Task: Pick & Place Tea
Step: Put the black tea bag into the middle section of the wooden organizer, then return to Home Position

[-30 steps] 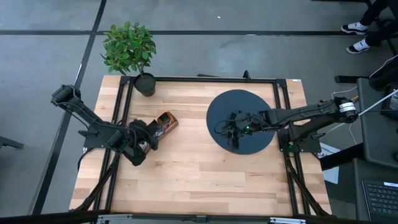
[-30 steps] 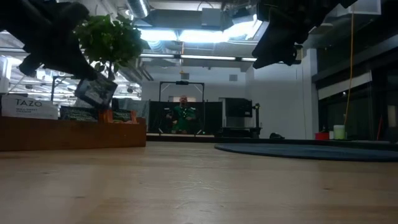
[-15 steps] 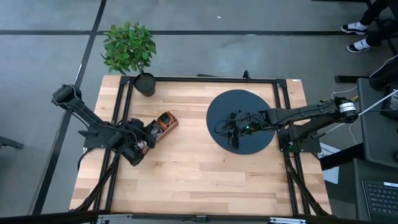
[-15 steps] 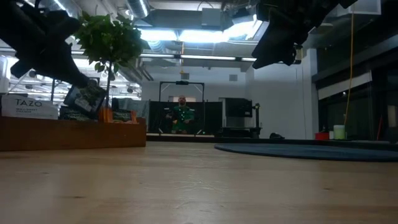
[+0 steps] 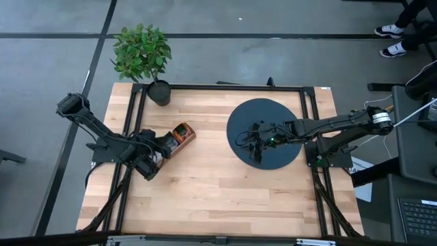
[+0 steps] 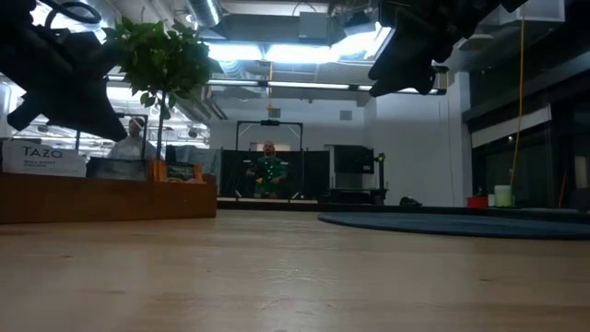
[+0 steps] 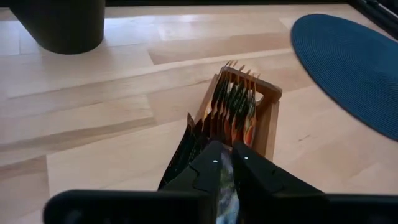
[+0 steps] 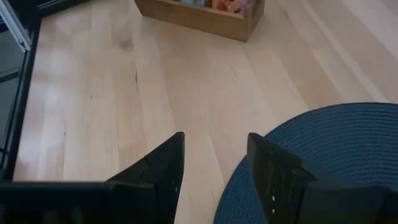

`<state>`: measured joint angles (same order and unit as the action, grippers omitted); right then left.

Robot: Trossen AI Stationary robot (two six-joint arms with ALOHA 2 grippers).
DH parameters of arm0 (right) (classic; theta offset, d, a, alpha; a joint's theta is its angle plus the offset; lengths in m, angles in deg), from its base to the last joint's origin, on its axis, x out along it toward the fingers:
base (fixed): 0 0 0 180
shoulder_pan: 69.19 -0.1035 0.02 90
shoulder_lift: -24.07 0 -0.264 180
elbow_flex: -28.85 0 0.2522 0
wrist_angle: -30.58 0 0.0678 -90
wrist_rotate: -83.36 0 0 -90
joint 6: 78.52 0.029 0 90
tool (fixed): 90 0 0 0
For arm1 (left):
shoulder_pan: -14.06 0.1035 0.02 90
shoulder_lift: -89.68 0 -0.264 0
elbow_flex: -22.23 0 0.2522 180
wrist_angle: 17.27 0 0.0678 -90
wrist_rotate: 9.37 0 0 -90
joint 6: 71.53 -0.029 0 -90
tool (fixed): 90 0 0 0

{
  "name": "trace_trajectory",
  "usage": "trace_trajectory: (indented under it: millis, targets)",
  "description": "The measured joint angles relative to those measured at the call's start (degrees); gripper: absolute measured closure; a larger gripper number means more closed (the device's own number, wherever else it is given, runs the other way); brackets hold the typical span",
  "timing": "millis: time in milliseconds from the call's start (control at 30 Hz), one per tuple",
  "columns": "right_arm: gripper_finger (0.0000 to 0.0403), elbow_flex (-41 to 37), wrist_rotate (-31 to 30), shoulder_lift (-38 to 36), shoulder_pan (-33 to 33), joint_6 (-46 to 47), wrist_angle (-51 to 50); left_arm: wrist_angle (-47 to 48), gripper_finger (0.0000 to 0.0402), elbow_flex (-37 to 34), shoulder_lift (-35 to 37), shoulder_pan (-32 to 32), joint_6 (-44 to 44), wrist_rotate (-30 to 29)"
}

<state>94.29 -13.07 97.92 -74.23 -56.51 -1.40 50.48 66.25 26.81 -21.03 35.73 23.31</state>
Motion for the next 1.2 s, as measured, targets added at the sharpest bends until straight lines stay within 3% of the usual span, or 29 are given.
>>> trace_trajectory:
  millis: [367,567,633,733,867,1067,1200]
  targets:
    - [0.0227,0.0,0.0,0.0,0.0,0.0,0.1,0.2,0.0314,2.2,1.5,0.0,-0.8,-1.6]
    - [0.0227,0.0,0.7,0.0,0.0,0.4,0.7,0.2,0.0316,9.4,5.5,0.1,-14.2,-3.5]
    - [0.0227,0.0,3.3,0.0,0.0,0.6,2.2,-0.1,0.0317,12.3,6.7,0.4,-18.1,-2.4]
    - [0.0227,0.0,12.2,-0.1,0.0,-1.3,5.8,-0.7,0.0317,16.5,8.4,0.9,-22.6,-0.3]
    - [0.0227,0.0,23.8,-0.6,0.7,-3.4,6.1,-9.9,0.0318,19.0,11.0,0.9,-35.5,5.0]
    - [0.0227,-1.7,32.2,-5.1,3.1,-9.1,3.3,-27.2,0.0318,19.0,13.6,1.1,-50.9,11.2]
    - [0.0227,-5.9,34.2,-14.7,3.8,-10.5,4.0,-33.9,0.0319,19.0,13.7,2.6,-56.0,12.5]
